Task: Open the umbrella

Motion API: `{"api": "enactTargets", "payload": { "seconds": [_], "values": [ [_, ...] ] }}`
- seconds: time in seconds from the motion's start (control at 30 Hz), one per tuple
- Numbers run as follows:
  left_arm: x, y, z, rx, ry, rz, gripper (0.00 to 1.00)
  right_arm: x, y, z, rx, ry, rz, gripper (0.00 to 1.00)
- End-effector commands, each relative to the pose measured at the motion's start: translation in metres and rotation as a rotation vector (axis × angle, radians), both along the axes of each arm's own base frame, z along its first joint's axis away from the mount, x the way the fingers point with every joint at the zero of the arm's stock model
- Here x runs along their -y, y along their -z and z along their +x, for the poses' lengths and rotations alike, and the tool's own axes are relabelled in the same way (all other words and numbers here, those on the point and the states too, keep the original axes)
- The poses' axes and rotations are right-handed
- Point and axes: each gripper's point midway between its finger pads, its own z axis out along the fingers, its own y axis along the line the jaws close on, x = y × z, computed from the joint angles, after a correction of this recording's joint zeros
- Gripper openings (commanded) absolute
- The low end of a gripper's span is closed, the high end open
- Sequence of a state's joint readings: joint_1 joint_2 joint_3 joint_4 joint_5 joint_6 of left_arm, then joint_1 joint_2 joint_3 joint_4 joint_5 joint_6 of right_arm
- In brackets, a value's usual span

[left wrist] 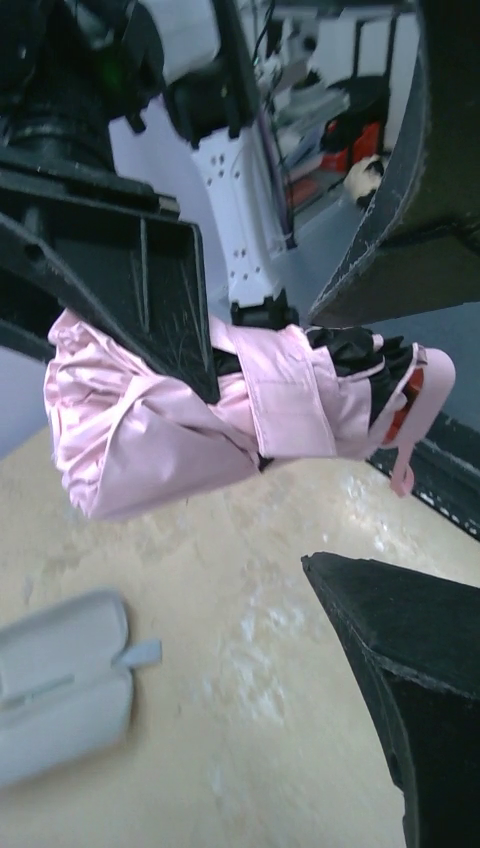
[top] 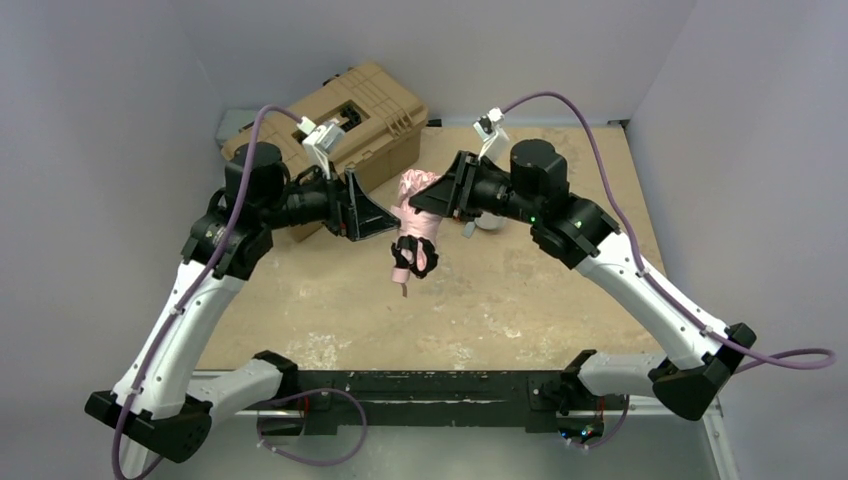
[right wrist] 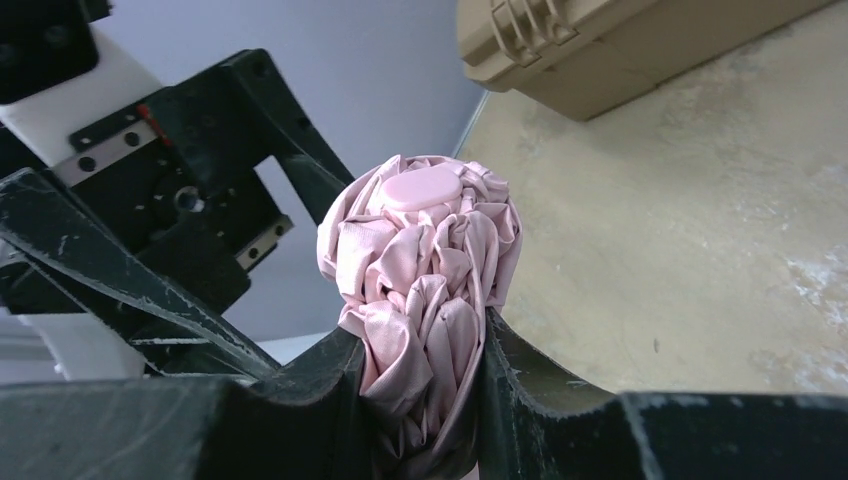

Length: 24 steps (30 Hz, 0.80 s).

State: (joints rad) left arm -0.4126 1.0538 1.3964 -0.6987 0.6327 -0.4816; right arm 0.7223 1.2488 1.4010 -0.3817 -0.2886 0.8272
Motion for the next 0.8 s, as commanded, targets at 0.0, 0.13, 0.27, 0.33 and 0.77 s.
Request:
{"api": "enactTargets", "payload": {
  "seconds": [0.0,0.13,0.27,0.33,0.77],
  "values": [
    [0.025,-0.044,-0.024,0.045,0.218,-0.232,0.76,-0.007,-0.053,-0.012,0.132,-0.073,0.159,0.0],
    [0.029,-0.043,-0.022,0.022,0.239,-0.25,0.6,-0.007,-0.063,-0.015,0.144,-0.082,0.194,0.0],
    [0.03,-0.042,-0.019,0.014,0.234,-0.254,0.29,-0.009,-0.066,-0.016,0.148,-0.09,0.207,0.0],
    [0.03,-0.044,-0.018,0.016,0.22,-0.254,0.04,-0.008,-0.063,-0.014,0.141,-0.08,0.201,0.0],
    [0.036,-0.056,-0.017,0.168,0.051,0.02,0.0,0.017,-0.004,0.031,-0.041,0.214,-0.103,0.0]
  ]
}}
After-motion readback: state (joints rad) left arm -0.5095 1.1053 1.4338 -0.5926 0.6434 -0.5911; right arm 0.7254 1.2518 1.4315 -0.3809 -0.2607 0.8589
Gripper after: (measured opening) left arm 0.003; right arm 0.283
